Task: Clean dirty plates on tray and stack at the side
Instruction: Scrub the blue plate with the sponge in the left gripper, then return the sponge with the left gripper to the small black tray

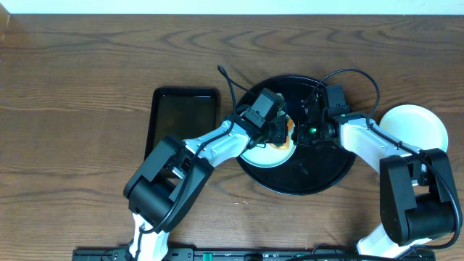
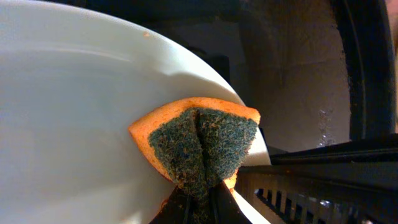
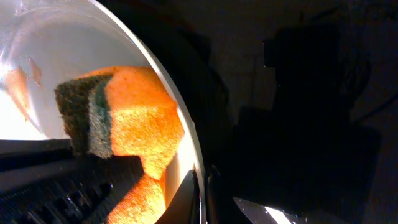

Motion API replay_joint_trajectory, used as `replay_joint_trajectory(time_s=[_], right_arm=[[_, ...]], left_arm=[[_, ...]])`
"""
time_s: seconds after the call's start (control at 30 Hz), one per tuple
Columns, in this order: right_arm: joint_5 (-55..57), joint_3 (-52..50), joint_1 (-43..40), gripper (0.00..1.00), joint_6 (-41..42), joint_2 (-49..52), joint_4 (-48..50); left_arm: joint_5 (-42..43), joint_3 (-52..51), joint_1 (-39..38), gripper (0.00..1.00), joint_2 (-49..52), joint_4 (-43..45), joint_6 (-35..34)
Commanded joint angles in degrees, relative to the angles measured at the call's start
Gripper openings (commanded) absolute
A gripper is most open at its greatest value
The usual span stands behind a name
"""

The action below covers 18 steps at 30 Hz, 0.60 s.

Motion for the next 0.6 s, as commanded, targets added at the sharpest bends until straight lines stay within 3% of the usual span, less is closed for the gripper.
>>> replay_joint_trajectory(time_s=[0.0,0.1,0.3,0.57], right_arm=[[1.18,-1.68,1.07,0.04,0.35,1.64,-1.36],[1.18,-1.68,1.07,0.05,0.35,1.64,-1.33],[1.18,-1.68,1.07,0.04,0.35,1.64,-1.36],[1.18,-1.68,1.07,0.05,0.35,1.64,-1.51]], left_arm=[[3.30,-0.07,0.11,0.07,1.77,-0.28,-0.94],[-0.15,-0.07,0.15,0.08,2.43,-2.99,-0.68],[-16.35,-0.04,2.40,0.07,2.10,-11.96,2.80],[-17.27,0.07,9.46,0.08,0.83,-12.59,4.04]])
